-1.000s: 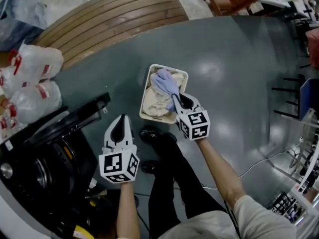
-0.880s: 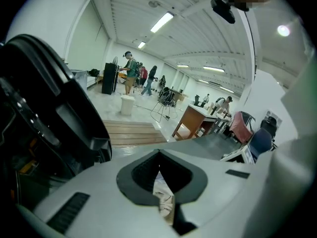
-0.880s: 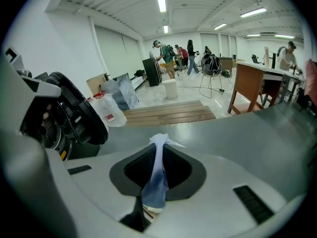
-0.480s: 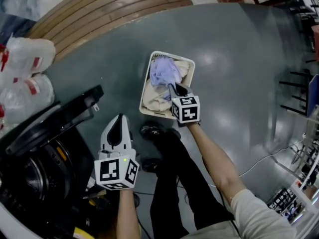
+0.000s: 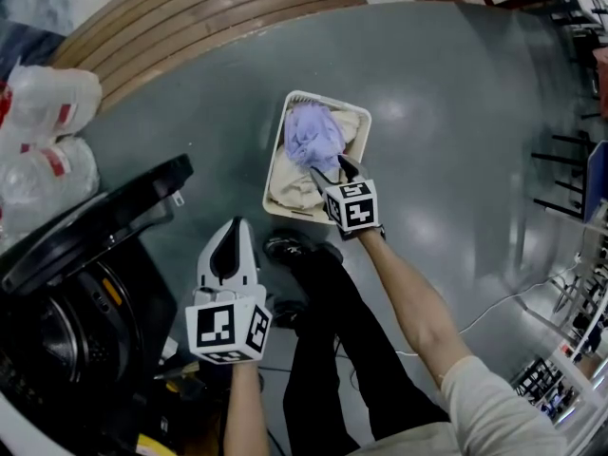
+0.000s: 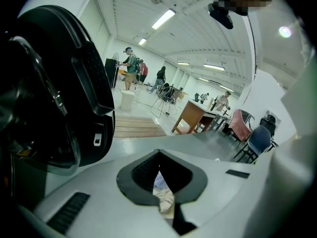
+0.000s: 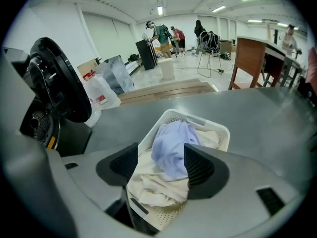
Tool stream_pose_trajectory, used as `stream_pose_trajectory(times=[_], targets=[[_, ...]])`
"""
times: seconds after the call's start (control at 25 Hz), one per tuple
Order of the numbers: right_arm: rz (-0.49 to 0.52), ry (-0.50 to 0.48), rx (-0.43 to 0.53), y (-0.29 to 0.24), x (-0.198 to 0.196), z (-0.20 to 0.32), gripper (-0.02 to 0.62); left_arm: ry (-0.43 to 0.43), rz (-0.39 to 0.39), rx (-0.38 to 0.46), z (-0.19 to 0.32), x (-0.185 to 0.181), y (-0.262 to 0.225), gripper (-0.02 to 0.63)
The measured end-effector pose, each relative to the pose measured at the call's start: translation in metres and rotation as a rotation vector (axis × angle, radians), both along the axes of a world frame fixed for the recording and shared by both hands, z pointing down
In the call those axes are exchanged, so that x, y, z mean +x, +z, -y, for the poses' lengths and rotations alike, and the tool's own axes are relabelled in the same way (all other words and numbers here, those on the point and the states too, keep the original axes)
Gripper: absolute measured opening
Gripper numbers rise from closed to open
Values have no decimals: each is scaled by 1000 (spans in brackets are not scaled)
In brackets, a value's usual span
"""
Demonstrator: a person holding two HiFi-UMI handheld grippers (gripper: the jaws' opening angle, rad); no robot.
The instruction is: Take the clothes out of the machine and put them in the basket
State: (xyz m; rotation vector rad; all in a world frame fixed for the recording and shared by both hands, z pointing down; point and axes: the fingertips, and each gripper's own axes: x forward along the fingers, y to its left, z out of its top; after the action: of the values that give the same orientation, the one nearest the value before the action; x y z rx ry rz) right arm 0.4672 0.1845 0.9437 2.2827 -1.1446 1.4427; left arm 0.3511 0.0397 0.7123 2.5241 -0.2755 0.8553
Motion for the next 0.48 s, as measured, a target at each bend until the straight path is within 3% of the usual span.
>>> stream_pose_trajectory(times=[0.24,0.48], targets=[[-66,54,27,-27,14,-3,274,2,-3,16,5,0,-6,18],[-63,43,42,-50,15,1,160,1,-2,32,7,0,-19,18]])
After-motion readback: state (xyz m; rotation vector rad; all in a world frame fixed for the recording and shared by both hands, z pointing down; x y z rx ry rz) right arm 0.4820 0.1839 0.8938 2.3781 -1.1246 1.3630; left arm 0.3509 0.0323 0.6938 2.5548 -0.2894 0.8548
